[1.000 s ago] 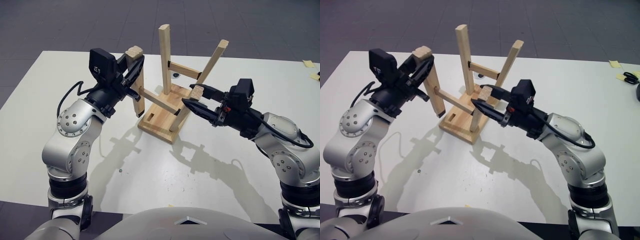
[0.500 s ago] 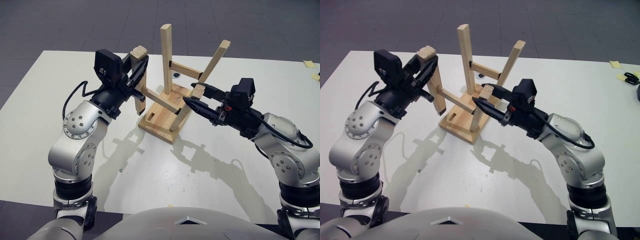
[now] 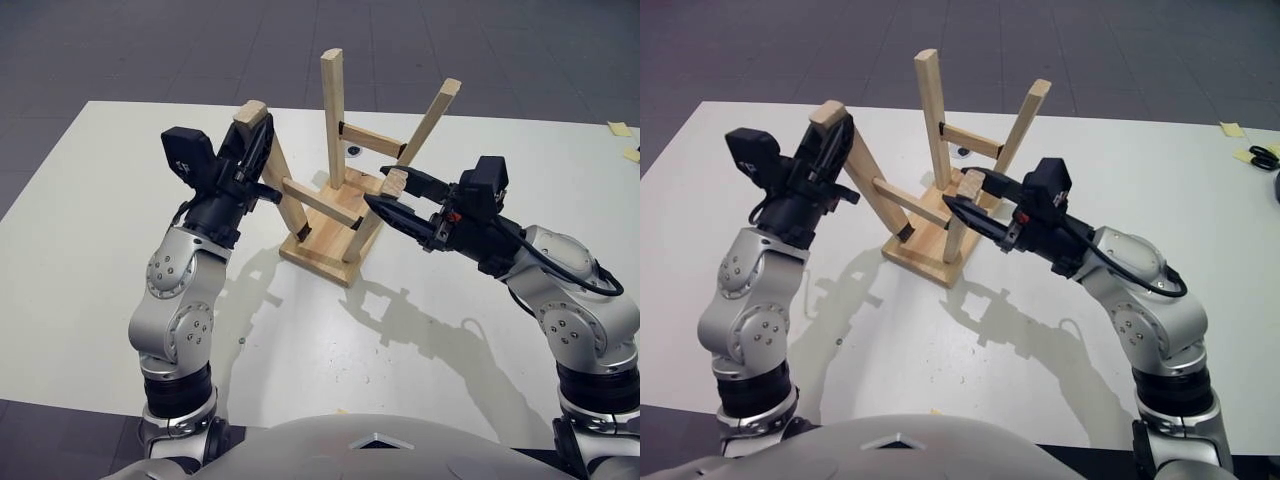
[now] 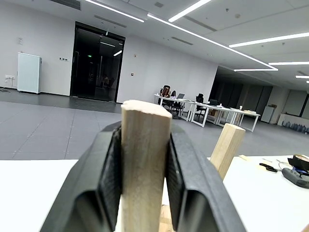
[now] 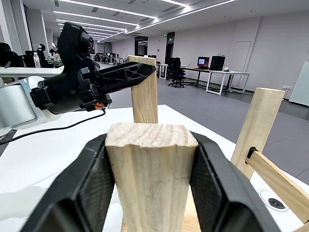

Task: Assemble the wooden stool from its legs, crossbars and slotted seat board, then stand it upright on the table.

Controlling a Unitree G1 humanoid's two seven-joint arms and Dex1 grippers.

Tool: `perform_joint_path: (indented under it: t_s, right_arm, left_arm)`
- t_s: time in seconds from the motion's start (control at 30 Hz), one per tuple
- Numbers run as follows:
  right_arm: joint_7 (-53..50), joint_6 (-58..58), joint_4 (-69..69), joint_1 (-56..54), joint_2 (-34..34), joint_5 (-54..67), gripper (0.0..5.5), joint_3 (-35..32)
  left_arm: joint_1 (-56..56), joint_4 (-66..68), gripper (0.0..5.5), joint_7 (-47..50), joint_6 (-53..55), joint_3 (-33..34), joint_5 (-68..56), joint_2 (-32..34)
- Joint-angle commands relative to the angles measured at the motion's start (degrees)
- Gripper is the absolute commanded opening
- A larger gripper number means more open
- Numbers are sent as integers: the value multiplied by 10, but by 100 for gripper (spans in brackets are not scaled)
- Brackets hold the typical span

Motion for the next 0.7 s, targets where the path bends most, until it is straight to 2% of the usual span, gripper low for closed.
perform_joint_path:
  t_s: [0.03,0.33,0.7]
  right_arm:
    - [-15,50,34,24,-4,-23,209,27]
    - [-12,54,35,19,-3,-17,209,28]
    - [5,65,42,3,-10,-7,209,26]
  left_arm:
    - [12,28,104,-24,-14,-36,-32,-31]
    - [25,107,104,-76,-94,-64,15,-2]
    - [49,158,104,-104,-147,-81,14,-10]
